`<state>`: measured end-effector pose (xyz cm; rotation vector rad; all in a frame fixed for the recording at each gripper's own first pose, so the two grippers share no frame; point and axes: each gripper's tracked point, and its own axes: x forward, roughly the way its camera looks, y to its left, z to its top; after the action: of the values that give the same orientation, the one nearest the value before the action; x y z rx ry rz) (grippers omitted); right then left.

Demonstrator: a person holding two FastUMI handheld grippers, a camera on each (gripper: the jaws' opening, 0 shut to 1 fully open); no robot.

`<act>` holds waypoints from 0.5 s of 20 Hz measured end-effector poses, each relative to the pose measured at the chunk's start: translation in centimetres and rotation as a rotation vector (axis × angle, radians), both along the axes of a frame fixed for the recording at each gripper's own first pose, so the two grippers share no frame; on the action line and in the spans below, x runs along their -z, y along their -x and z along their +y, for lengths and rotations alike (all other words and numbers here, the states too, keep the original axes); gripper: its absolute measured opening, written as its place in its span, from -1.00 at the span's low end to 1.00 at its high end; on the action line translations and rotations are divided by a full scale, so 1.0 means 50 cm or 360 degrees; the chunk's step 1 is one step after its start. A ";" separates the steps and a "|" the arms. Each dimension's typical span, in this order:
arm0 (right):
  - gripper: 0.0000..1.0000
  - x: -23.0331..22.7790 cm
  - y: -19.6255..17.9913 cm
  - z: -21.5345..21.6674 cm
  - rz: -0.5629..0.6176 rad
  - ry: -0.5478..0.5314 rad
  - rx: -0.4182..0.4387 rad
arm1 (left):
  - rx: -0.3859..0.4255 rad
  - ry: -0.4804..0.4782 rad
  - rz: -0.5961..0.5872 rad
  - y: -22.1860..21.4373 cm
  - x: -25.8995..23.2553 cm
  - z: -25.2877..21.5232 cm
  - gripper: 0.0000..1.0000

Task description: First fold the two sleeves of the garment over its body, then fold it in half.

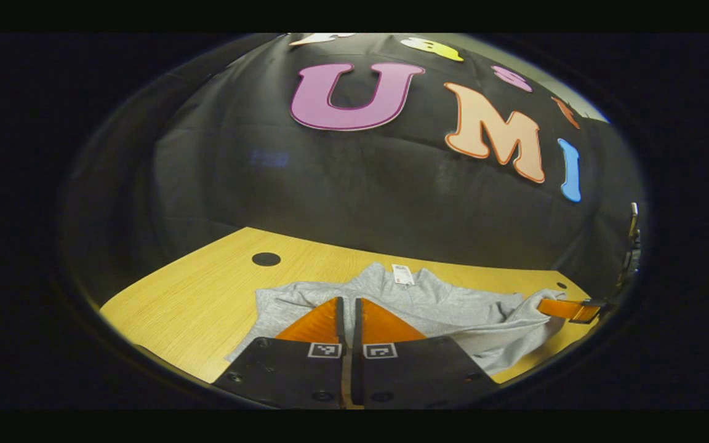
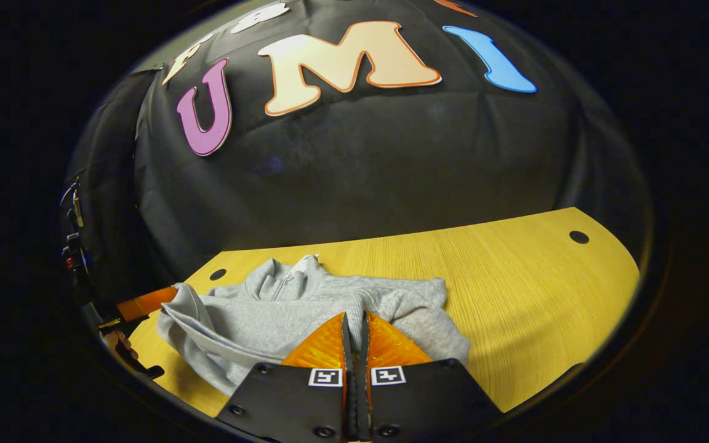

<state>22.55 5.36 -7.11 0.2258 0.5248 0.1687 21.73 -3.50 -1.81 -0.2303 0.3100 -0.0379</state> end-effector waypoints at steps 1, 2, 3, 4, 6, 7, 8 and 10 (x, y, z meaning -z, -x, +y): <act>-0.92 0.004 -0.003 -0.002 0.0011 -0.0023 0.0010 | -0.0013 -0.0021 0.0002 -0.003 0.003 0.003 -1.00; -0.75 0.002 -0.015 -0.010 0.0004 -0.0022 0.0030 | -0.0037 -0.0052 -0.0013 -0.010 0.004 0.011 -1.00; -0.32 -0.003 -0.010 -0.024 -0.0017 -0.0009 0.0044 | -0.0066 -0.0084 -0.0029 -0.013 0.003 0.022 -0.62; 0.11 -0.004 -0.020 -0.032 -0.0031 0.0015 0.0065 | -0.0063 -0.0095 -0.0040 -0.014 -0.004 0.023 -0.24; 0.83 -0.028 -0.026 -0.053 -0.0097 0.0063 0.0104 | -0.0108 -0.0129 -0.0074 -0.003 -0.026 0.038 0.52; 0.92 -0.045 -0.027 -0.059 -0.0134 0.0067 0.0120 | -0.0142 -0.0149 -0.0101 -0.009 -0.038 0.052 0.90; 0.94 -0.071 -0.028 -0.062 -0.0184 0.0052 0.0130 | -0.0169 -0.0156 -0.0132 -0.006 -0.052 0.062 0.88; 0.95 -0.117 -0.018 -0.062 -0.0279 0.0012 0.0130 | -0.0182 -0.0126 -0.0203 0.006 -0.096 0.070 0.87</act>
<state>23.44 2.26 -1.24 0.2224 0.3411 0.1057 21.41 -0.02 2.98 -0.1660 0.1708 0.0726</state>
